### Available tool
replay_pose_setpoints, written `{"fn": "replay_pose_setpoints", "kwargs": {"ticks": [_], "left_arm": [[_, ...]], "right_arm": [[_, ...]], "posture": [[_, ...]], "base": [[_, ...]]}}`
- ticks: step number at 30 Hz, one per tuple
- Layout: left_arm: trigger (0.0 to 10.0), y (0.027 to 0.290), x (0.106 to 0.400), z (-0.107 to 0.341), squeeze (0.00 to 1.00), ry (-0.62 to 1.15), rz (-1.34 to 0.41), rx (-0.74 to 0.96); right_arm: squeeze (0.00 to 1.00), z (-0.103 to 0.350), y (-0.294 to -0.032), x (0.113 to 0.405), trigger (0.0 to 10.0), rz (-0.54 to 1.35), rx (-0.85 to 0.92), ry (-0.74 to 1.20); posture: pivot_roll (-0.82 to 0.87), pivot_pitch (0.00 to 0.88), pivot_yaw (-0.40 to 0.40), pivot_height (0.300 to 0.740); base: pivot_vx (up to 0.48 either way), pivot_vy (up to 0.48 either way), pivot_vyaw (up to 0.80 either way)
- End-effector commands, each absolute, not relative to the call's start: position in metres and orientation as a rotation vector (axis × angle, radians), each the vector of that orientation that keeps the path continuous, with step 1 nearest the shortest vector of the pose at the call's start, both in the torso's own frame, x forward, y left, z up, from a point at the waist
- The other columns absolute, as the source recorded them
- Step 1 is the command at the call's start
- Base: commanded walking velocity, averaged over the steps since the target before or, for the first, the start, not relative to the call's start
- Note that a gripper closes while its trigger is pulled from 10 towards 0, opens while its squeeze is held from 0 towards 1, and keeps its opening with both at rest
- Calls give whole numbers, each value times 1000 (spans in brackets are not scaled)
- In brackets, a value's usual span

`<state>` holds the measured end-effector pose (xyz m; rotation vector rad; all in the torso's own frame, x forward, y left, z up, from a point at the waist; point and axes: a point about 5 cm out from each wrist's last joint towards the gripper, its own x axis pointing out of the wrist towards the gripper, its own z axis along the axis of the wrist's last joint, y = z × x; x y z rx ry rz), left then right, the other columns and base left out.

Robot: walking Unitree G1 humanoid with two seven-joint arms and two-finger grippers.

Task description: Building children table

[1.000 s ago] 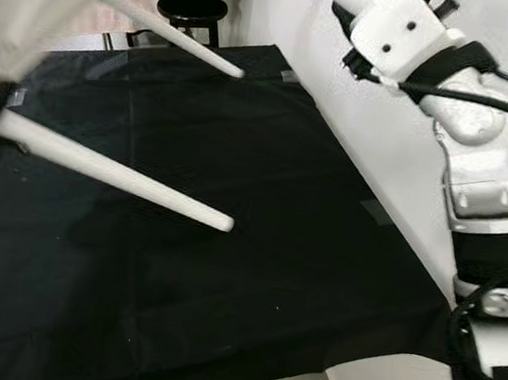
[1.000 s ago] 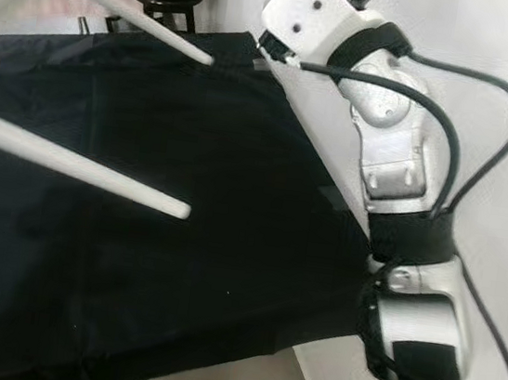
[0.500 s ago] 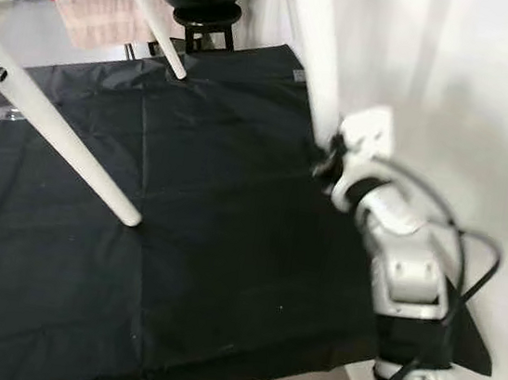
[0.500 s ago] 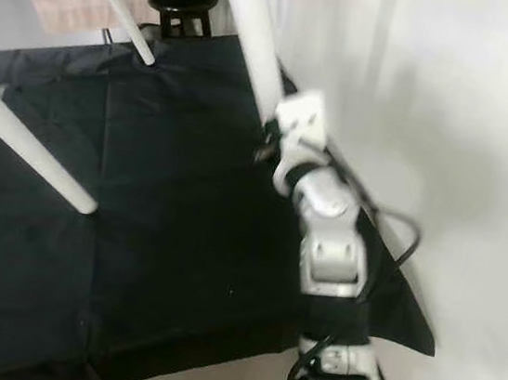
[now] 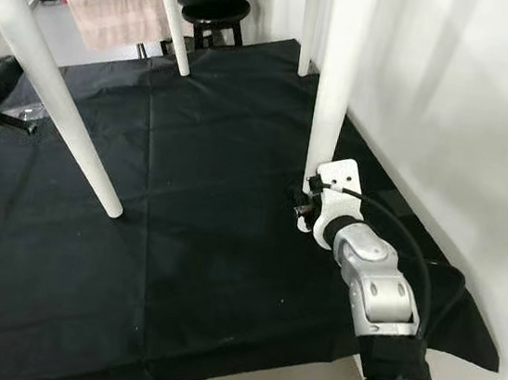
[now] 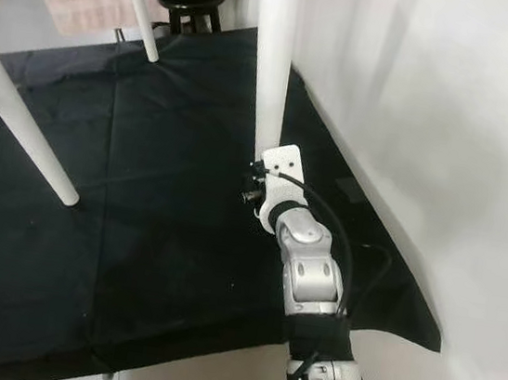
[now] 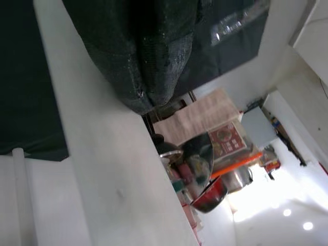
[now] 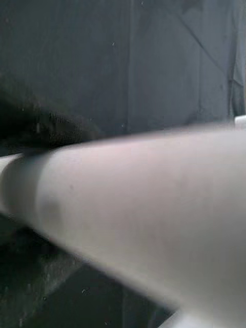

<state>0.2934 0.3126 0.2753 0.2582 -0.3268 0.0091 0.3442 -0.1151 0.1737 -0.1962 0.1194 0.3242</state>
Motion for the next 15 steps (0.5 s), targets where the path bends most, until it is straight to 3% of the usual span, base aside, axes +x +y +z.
{"fn": "replay_pose_setpoints", "kwargs": {"ticks": [1,6,11,15], "left_arm": [[10000,284,299,258,0,-276,-122,250],[10000,266,294,241,0,-239,-163,212],[10000,244,281,215,0,-180,-204,141],[10000,239,278,209,0,-165,-207,128]], "right_arm": [[1000,173,-86,340,10000,447,-192,97],[1000,173,-100,336,10000,454,-179,94],[1000,174,-138,317,10000,462,-188,91],[1000,172,-143,312,10000,462,-195,103]], "posture": [[-50,59,121,740],[-61,61,120,740],[-72,70,121,740],[-77,72,123,740]], "base": [[0,0,0],[0,0,0],[0,0,0],[0,0,0]]}}
